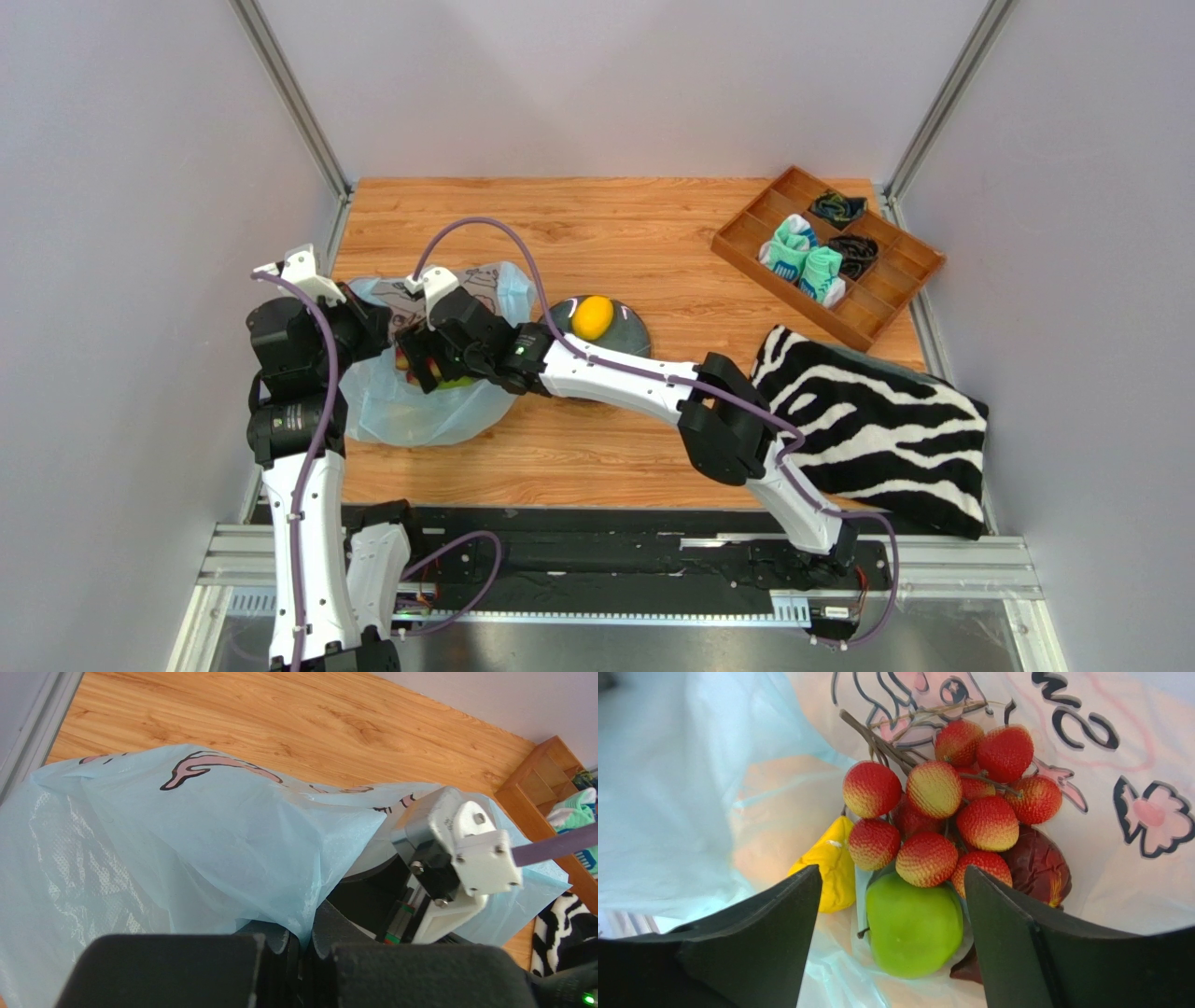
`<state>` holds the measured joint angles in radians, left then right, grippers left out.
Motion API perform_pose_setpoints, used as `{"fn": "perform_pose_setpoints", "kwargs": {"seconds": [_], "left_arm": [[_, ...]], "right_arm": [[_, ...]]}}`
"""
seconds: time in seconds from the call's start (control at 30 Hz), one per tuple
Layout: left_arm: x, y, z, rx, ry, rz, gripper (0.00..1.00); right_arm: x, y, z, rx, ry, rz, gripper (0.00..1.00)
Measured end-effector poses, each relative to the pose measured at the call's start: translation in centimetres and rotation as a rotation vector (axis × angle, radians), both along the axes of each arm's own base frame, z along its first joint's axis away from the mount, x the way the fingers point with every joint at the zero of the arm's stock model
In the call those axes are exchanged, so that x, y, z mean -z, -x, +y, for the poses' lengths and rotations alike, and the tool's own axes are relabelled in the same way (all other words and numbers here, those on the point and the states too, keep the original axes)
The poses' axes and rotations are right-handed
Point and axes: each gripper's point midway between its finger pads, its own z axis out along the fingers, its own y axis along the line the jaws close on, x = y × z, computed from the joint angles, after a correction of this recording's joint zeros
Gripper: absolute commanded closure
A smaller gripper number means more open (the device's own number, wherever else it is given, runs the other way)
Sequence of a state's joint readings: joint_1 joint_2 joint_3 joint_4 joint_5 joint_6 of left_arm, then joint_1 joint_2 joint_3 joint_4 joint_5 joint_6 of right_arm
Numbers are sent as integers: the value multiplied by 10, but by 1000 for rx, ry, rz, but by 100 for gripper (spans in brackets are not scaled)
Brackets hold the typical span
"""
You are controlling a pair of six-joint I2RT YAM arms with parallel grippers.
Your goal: Place the fruits into the plastic bag
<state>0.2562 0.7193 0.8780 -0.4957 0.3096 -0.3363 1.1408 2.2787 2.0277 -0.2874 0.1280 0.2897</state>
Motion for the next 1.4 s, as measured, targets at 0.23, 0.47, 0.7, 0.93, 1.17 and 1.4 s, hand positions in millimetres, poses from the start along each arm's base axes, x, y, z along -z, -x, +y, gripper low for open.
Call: {"fn": "perform_pose_setpoints", "kwargs": {"seconds": [0.23, 0.47, 0.7, 0.93, 1.17, 1.4], "left_arm": [[0, 0, 0, 2, 2, 0, 100], [0, 0, 0, 2, 4, -1, 100], [-1, 0, -1, 4, 4, -3, 100], [-1, -1, -1, 4, 3, -6, 100], [-1, -1, -1, 4, 4, -6, 100], [-1, -1, 0, 4, 4, -4, 100]], "right_arm": [[-29, 20, -13, -58, -54, -71, 30], [-81, 57, -14, -166, -150, -192, 32], [-118, 87, -33, -226, -193, -298, 32], [-158, 79, -77, -128, -218, -372, 33], [-171, 38, -124, 46, -211, -369, 36], [-127, -36, -189, 295, -116, -218, 35]]}}
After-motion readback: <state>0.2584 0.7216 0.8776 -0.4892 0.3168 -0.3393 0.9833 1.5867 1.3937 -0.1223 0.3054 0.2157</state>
